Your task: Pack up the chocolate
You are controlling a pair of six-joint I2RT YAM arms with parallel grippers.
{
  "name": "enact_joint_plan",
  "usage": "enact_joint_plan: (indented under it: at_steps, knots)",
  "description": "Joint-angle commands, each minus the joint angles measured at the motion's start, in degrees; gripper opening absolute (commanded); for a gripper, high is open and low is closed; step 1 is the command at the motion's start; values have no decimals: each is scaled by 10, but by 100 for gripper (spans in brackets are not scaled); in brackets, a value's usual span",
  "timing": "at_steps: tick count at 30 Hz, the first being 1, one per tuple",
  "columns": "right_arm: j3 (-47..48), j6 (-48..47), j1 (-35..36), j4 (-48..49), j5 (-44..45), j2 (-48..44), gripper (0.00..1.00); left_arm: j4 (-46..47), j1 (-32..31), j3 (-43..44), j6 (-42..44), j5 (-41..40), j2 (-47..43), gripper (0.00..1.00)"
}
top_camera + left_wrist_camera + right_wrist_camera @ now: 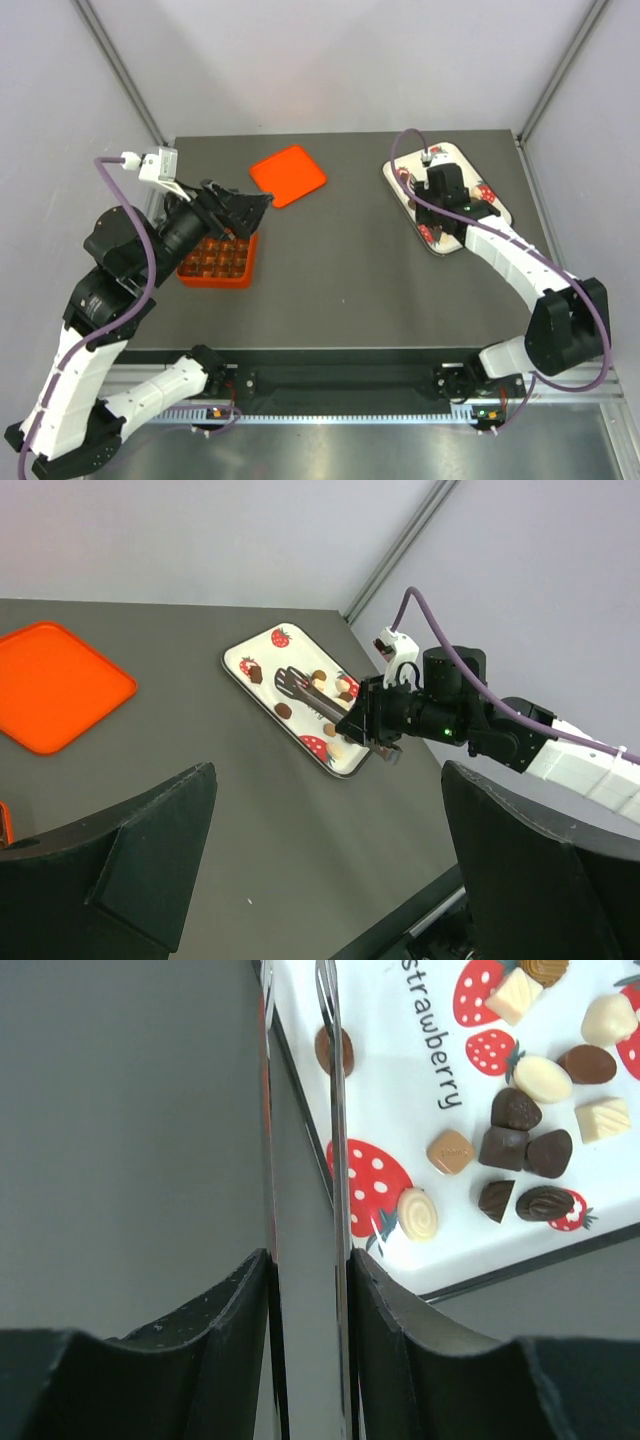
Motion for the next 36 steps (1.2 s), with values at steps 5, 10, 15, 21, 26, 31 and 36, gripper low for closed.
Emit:
enact_joint_plan:
  at_steps: [5, 10, 15, 21, 26, 31, 36]
  knots:
    - [23, 6, -17, 36, -12, 37, 36, 28, 2, -12, -2, 5, 2, 99]
    - [40, 23, -17, 53, 3, 79, 37, 26, 2, -9, -3, 4, 9, 99]
    - [60, 31, -17, 73, 14, 115, 37, 21, 2, -6, 2, -3, 10, 99]
    - [80, 36, -17, 83, 17, 148, 38, 23, 2, -6, 6, -7, 11, 99]
    - [106, 37, -17, 81, 28, 180, 39, 24, 2, -7, 12, -11, 12, 99]
    - [127, 33, -16, 77, 38, 202, 39, 26, 2, -7, 13, -16, 11, 99]
    - [142, 34, -17, 65, 59, 211, 39, 26, 2, -9, 14, -20, 7, 99]
